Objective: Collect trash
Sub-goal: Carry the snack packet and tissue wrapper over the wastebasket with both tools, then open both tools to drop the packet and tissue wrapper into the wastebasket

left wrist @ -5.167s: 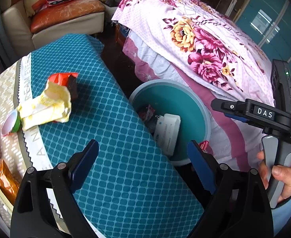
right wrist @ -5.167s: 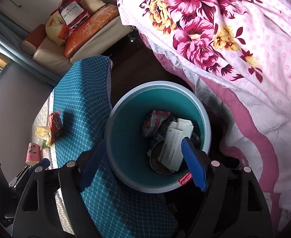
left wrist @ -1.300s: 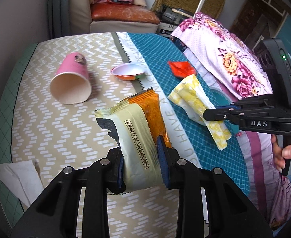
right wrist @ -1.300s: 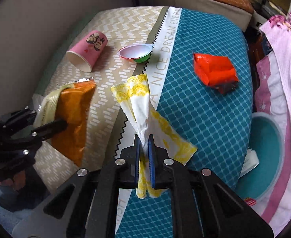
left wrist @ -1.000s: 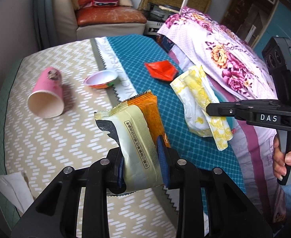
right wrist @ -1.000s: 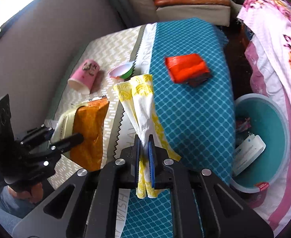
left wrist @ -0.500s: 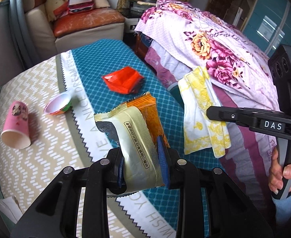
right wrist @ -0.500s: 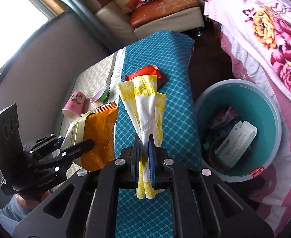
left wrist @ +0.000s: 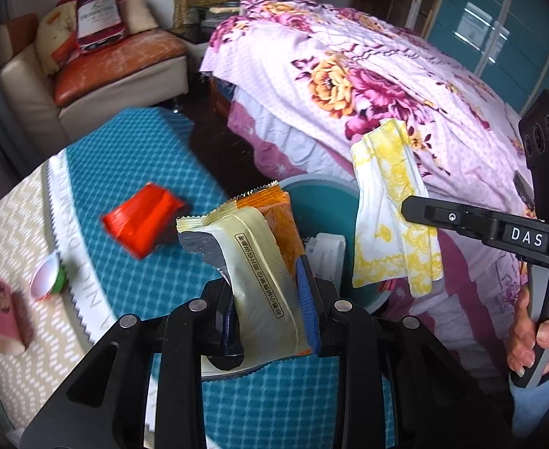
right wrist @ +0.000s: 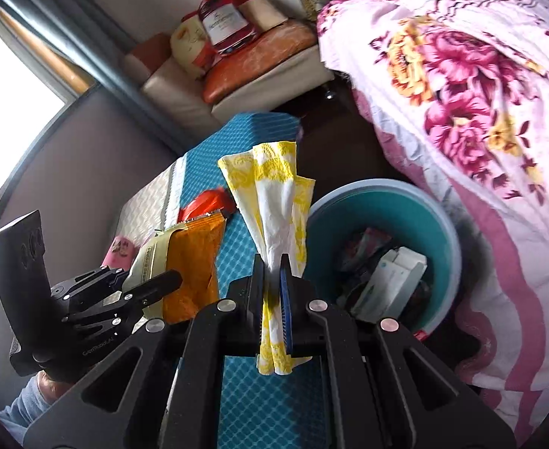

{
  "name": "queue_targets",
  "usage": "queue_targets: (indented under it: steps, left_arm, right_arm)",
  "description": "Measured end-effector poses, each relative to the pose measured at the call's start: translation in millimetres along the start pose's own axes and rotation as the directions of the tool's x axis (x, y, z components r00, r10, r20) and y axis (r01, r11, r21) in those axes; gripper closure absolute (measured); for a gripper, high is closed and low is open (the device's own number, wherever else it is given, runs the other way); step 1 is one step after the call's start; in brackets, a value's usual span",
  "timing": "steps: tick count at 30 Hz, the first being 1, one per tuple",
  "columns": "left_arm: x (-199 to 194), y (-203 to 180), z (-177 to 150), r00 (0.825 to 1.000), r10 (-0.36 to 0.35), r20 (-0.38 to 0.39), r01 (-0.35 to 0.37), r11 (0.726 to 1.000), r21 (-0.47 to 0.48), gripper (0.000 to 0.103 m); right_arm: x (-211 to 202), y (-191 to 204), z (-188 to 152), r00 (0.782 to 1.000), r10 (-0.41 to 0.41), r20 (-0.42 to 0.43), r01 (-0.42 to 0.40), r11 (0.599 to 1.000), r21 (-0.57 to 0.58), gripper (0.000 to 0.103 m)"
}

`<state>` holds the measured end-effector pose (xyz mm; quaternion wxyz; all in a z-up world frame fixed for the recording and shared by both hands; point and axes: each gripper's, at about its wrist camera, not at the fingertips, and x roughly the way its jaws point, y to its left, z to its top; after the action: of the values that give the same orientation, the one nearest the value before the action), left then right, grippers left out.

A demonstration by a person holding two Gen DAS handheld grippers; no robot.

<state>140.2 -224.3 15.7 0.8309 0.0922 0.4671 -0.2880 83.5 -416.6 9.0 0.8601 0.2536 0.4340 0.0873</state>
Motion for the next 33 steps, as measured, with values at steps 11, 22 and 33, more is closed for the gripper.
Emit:
queue_targets:
  steps: [11,22,33]
  left_arm:
    - [67,-39,26,0.997,-0.017,-0.078,0.023,0.997,0.078,0.074]
    - [88,-50,32,0.996,0.021,-0.091,-0.011,0.994,0.111,0.031]
    - [81,-32,24,0.993,0.043,-0.11,-0.037,0.997,0.062,0.022]
  right_arm:
    - [-10,-54,7,0.998,-0.068,0.016,0.067,0.995,0.077,0.095]
    - [2,-74,9,0.997,-0.077,-0.009,0.077,0.991,0.107,0.095]
    - [13,-72,11,0.996,-0.087,-0.033,0.09,0.991,0.101,0.095]
